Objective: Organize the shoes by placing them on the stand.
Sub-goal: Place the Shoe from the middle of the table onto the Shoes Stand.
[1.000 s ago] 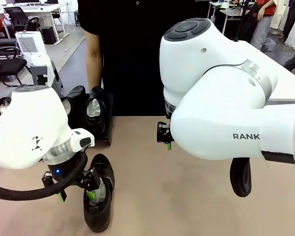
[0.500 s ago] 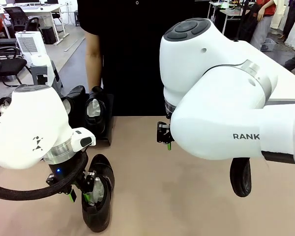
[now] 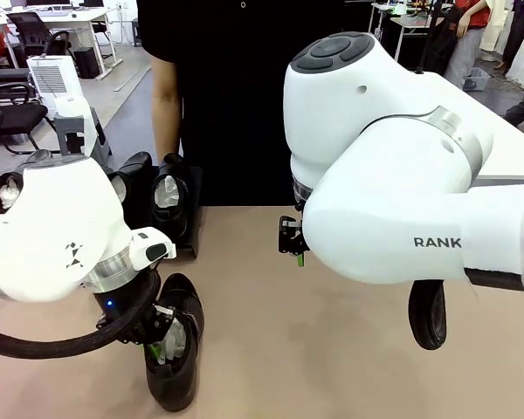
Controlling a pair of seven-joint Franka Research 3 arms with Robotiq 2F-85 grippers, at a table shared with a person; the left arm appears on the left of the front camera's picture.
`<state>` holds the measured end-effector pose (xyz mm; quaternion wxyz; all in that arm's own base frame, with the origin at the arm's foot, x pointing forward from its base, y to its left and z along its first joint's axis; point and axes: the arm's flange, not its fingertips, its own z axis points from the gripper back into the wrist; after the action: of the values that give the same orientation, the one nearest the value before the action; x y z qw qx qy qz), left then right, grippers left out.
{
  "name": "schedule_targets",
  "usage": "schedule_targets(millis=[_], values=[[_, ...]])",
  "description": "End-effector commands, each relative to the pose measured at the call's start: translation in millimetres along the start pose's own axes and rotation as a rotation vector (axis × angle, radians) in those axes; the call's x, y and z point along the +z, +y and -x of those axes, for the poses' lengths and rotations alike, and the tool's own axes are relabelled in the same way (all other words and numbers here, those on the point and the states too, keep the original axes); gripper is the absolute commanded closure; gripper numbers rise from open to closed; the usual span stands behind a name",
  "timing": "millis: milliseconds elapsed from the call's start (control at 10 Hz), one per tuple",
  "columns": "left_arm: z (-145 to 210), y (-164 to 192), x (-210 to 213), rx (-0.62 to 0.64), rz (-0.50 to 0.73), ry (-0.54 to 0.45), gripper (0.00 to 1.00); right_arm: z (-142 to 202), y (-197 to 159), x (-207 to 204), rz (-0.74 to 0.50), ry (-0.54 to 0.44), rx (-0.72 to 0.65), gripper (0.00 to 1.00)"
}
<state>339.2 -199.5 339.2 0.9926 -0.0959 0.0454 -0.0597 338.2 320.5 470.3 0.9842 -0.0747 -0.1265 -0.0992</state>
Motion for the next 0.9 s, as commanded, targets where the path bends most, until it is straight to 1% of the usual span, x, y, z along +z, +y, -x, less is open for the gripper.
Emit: schedule_targets(millis=[0,200,300,400,500,600,800], values=[[29,15,-16,-0.014,0.08,-0.045,1.0,-5,0,3,0.004,-0.002,0.019,0.0],[34,-1,35,-0.088,0.131,-0.018,1.0,-5,0,3,0.004,-0.002,0.019,0.0],[39,-5,61,-0.113,0.142,-0.015,1.0,-5,0,3,0.004,-0.002,0.019,0.0],[44,-8,85,-0.135,0.126,-0.014,1.0,-5,0,3,0.004,-0.002,0.019,0.0],[51,-11,104,-0.16,0.122,0.061,1.0,-5,0,3,0.004,-0.002,0.019,0.0],[58,-12,120,-0.185,0.129,0.088,1.0,-5,0,3,0.004,-0.002,0.019,0.0],[62,-4,157,-0.203,0.098,-0.005,1.0,-5,0,3,0.004,-0.002,0.019,0.0]])
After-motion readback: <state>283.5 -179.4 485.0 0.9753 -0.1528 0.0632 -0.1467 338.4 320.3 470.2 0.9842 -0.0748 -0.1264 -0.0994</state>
